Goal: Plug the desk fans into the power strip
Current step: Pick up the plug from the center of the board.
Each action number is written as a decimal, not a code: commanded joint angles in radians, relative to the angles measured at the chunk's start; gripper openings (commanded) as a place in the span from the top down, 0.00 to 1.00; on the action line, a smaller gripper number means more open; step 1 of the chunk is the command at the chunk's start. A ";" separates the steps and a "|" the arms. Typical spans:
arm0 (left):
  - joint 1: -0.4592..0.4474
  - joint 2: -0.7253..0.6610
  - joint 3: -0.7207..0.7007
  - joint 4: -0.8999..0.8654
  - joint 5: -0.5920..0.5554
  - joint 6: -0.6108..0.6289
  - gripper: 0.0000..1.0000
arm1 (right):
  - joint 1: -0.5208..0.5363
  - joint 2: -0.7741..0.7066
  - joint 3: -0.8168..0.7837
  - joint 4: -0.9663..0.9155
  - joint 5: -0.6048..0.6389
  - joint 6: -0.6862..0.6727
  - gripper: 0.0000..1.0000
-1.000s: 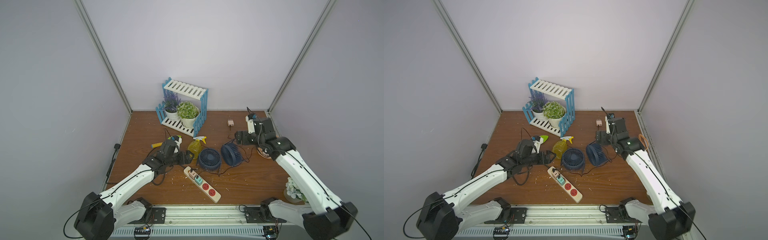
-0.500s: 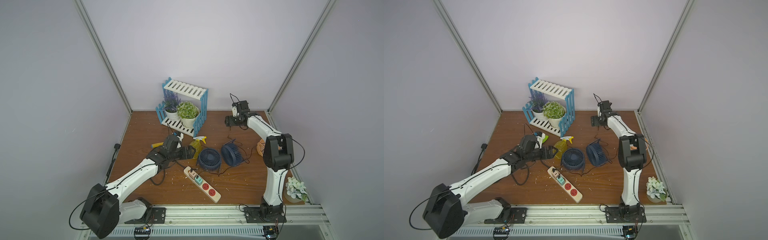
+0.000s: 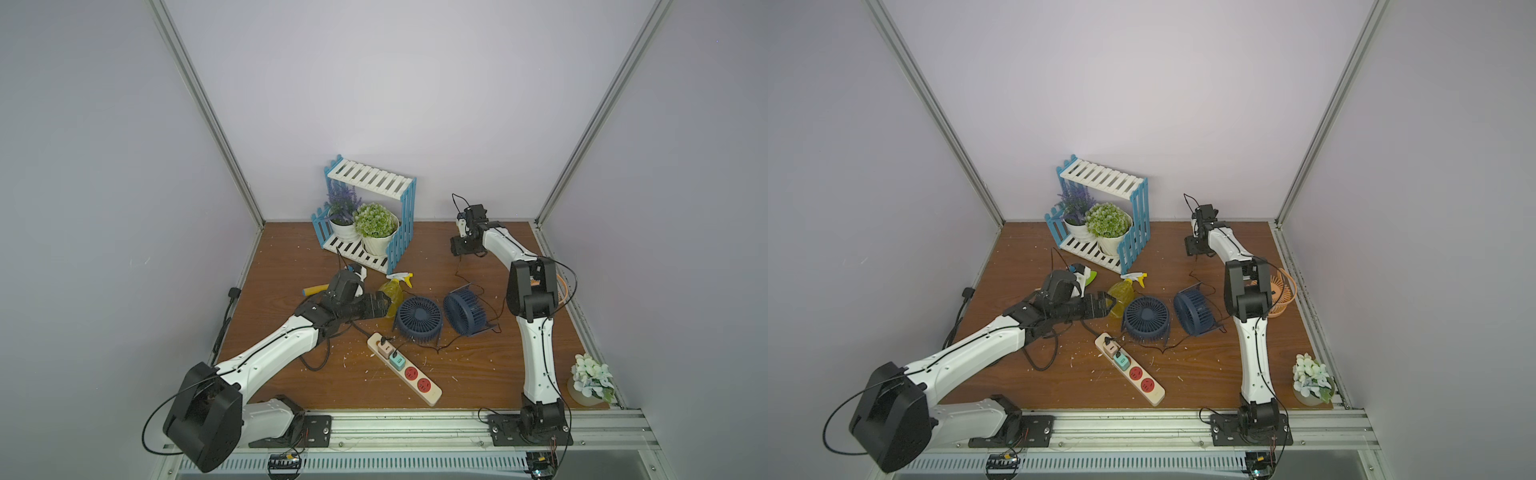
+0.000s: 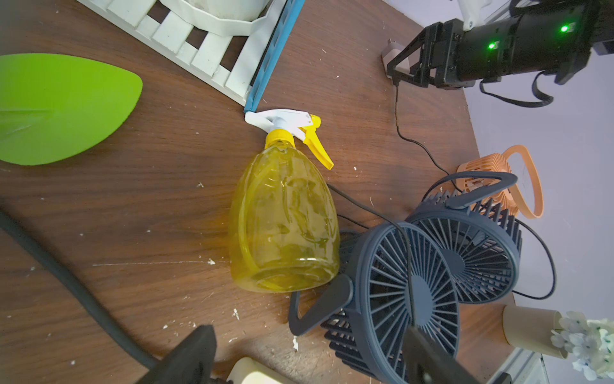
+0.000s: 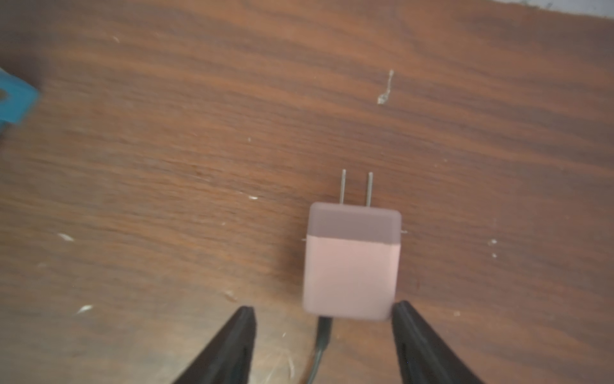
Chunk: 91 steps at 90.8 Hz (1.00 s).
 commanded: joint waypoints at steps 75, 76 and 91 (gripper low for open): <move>-0.001 -0.092 0.015 -0.033 -0.046 -0.026 0.09 | -0.022 0.079 0.175 -0.098 -0.064 -0.068 0.71; 0.001 -0.093 0.017 -0.033 -0.045 -0.028 0.09 | -0.022 0.064 0.163 -0.088 -0.070 -0.070 0.71; 0.025 -0.119 0.052 -0.035 0.000 -0.092 0.09 | -0.012 -0.192 -0.079 0.102 -0.120 -0.072 0.75</move>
